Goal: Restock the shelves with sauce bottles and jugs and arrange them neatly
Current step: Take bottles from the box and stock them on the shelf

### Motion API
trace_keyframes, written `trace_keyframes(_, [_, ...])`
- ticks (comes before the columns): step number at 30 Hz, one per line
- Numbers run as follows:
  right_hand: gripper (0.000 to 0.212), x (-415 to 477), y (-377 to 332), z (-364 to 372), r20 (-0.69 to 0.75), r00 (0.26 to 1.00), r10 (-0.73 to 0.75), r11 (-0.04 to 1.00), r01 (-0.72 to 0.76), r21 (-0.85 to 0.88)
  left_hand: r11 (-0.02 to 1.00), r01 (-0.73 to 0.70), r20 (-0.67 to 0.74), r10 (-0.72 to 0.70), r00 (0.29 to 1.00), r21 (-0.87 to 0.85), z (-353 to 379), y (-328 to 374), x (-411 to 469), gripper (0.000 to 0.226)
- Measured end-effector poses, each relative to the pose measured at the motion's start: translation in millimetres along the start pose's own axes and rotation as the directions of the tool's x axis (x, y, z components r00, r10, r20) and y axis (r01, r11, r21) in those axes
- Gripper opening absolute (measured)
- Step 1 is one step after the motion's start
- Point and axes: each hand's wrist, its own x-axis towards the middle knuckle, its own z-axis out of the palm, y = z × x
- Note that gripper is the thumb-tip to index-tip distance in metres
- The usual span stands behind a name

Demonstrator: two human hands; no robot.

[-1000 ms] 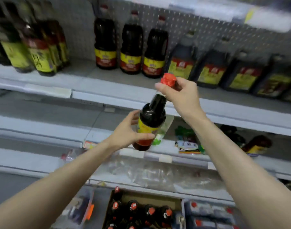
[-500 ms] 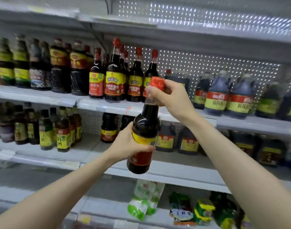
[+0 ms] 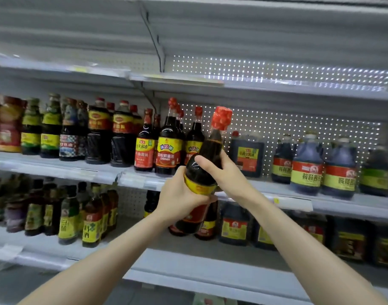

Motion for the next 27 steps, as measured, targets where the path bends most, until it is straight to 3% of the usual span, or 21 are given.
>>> trace_keyframes(3, [0.04,22.2,-1.7,8.1,-0.007,0.999,-0.04,0.999,0.04,-0.008,0.999,-0.034,-0.042,0.035,0.998,0.016,-7.2,-10.5,21.7,0.076])
trace_keyframes(9, [0.014,75.9,-1.4,20.9,-0.085,0.982,-0.17,0.985,0.17,-0.013,0.993,-0.115,-0.037,0.114,0.993,-0.017,-24.6,-28.7,74.6,0.076])
trace_keyframes(16, [0.01,130.4,-4.0,13.1,-0.183,0.938,-0.295,0.955,0.293,-0.038,0.955,-0.164,0.295,0.236,0.926,-0.247,-52.8,-52.1,135.1,0.078])
trace_keyframes(27, [0.013,184.8,34.5,8.0,-0.173,0.963,-0.209,0.977,0.199,-0.073,0.949,-0.182,0.146,0.224,0.964,-0.257,-14.5,-98.4,187.4,0.072])
